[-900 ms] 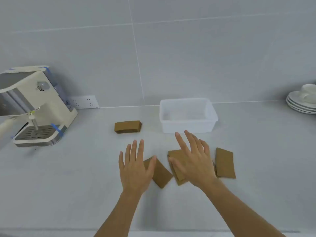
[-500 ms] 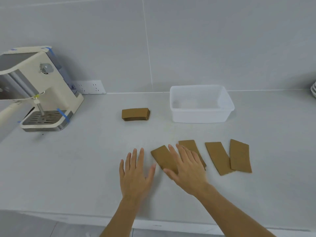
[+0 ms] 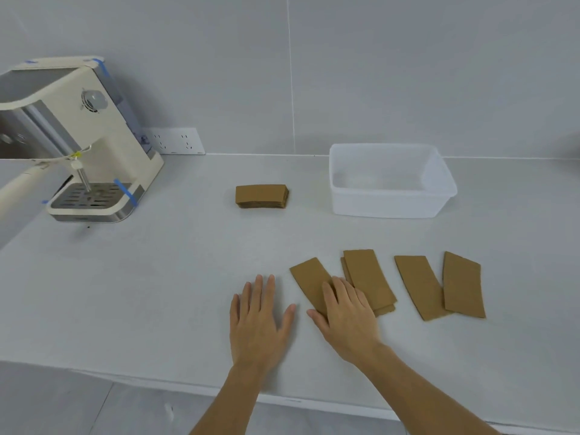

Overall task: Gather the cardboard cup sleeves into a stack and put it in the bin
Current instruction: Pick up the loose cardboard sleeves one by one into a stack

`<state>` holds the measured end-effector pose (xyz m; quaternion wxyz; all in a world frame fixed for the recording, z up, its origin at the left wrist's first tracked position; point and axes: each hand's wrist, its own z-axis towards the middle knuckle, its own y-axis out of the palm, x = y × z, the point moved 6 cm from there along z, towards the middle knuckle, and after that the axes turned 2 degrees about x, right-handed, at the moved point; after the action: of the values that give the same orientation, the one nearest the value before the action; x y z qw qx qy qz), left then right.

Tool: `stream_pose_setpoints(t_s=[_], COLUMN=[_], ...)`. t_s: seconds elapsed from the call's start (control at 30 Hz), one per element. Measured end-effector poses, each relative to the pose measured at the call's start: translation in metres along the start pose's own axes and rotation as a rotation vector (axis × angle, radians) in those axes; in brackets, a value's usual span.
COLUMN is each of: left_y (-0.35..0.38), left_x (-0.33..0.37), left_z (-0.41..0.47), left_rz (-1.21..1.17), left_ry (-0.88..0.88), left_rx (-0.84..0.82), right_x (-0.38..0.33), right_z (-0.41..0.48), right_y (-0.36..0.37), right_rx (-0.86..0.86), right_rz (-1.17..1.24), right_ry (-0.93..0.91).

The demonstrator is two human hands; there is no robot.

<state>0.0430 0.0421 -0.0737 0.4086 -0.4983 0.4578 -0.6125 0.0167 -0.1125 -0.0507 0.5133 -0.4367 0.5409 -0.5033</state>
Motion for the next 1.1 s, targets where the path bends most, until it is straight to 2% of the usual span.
stream_pose_setpoints(t_s=[0.33,0.47,0.6,0.77,0.83,0.9,1.0,1.1], left_y=[0.004,0.002,-0.002,-0.008,-0.015,-0.024,-0.031,-0.036], left_x=[0.001,0.000,-0.001,0.001,0.002,0.003,0.017,0.034], left_z=[-0.001,0.000,0.002,0.006,0.007,0.009,0.008,0.012], left_rz=[0.066,0.048,0.029,-0.051,-0.225,-0.591,-1.191,-1.573], left_ry=[0.028,0.019,0.024,-0.004,-0.040,-0.164,-0.401,-0.441], left_rx=[-0.073,-0.084,-0.100,-0.150,-0.101,-0.084,-0.205,-0.318], right_x=[-0.003,-0.002,0.001,0.018,0.027,0.036,0.035,0.022], right_z=[0.008,0.012,0.019,0.024,0.025,0.023,0.017,0.011], right_y=[-0.007,-0.025,-0.033,-0.047,-0.049,-0.051,-0.053,-0.054], right_rx=[0.010,-0.094,-0.109,-0.069,-0.027,0.005,-0.022,-0.087], right_rz=[-0.031,0.110,0.018,0.015,0.148,0.447,0.857,1.084], right_ry=[-0.089,-0.044,-0.095,0.010,0.116,0.246,0.334,0.343])
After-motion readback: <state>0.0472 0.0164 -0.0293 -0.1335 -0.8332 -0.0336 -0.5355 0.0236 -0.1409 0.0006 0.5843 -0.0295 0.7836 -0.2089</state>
